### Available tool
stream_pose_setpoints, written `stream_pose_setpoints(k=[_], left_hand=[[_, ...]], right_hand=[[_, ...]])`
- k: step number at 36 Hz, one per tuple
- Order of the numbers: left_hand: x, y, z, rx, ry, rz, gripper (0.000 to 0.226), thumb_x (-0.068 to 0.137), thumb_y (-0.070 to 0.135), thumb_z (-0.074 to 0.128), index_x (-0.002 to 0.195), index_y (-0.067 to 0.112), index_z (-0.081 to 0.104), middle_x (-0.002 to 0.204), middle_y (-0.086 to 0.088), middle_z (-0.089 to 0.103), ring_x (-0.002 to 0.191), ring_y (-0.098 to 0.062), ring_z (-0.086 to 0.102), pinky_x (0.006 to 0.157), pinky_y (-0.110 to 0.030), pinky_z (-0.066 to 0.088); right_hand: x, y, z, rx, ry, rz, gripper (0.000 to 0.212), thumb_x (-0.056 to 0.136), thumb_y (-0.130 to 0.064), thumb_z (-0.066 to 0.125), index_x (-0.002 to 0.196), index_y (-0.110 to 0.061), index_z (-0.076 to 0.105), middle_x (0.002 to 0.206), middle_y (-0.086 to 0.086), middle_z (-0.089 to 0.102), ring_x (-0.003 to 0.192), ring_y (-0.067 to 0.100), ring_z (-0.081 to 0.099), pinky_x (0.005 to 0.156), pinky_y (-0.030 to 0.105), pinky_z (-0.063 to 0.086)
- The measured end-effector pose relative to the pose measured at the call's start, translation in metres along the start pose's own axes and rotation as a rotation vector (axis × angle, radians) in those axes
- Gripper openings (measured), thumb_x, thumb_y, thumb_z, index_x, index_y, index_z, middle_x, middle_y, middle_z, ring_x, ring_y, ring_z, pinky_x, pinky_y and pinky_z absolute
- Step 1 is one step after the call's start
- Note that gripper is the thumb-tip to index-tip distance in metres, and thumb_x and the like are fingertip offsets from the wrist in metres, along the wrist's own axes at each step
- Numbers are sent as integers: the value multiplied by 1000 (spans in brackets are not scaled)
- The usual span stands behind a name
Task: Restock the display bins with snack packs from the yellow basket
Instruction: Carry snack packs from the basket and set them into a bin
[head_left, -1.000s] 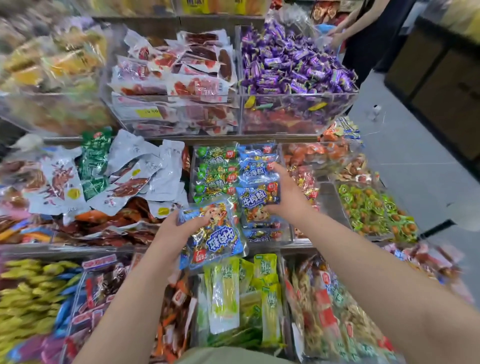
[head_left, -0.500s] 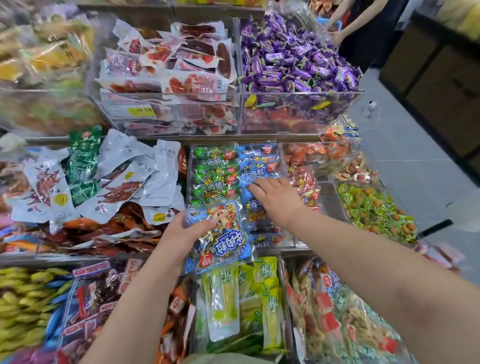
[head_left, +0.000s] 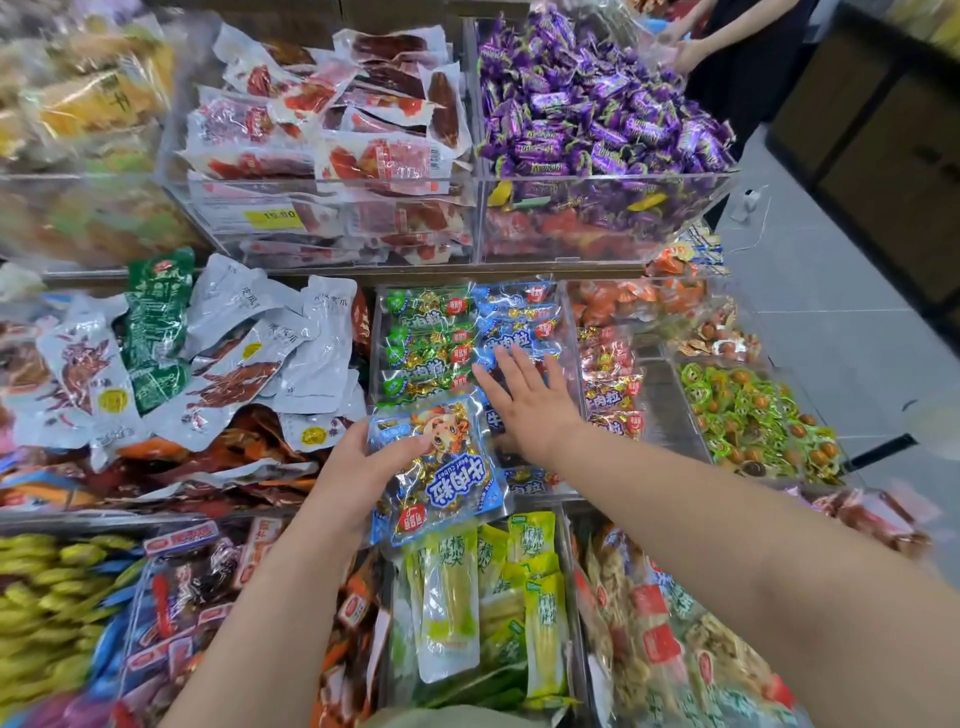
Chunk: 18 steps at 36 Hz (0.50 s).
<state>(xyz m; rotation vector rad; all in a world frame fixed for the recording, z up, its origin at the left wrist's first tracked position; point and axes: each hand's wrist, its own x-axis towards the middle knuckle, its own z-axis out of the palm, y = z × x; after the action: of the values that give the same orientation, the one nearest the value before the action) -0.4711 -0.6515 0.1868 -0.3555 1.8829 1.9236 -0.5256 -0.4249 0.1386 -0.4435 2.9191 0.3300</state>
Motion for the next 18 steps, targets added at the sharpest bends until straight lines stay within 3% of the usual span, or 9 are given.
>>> stream_pose_setpoints(k=[4,8,12,16,18], left_hand=[[2,-1,-1,-19,-2,-9,51,65,31,86,109,21,63,102,-7,74,94,-29,71,84,-53,56],[0,1,1,-50,-11,-9,55,63,30,85,111,18,61,103,-10,74,94,-31,71,81,-52,57],[-2,2,2,-72,-7,1,56,60,31,82,111,17,61,104,-11,73,95,-31,70,83,-52,56],[0,0,2,-84,4,14,51,56,34,84,101,24,62,98,-2,75,87,-17,73,70,-36,57],[1,0,2,-69,3,9,53,53,35,88,99,25,64,97,0,75,88,-16,72,73,-38,57]], right_hand=[[9,2,-1,-41,37,19,100,93,-50,43,123,-26,-50,155,11,-24,141,32,-23,107,63,-11],[-1,4,9,-28,46,0,97,88,-67,35,140,-22,-33,155,11,-23,142,32,-23,109,61,-9],[-6,2,20,-27,35,25,95,87,-71,31,145,-20,-25,154,11,-26,140,31,-27,108,59,-14],[5,4,15,2,14,60,98,84,-73,36,146,-24,-21,156,6,-21,143,27,-20,111,56,-8],[6,2,15,-6,14,80,98,84,-73,36,146,-24,-21,157,6,-19,144,27,-19,111,56,-7]])
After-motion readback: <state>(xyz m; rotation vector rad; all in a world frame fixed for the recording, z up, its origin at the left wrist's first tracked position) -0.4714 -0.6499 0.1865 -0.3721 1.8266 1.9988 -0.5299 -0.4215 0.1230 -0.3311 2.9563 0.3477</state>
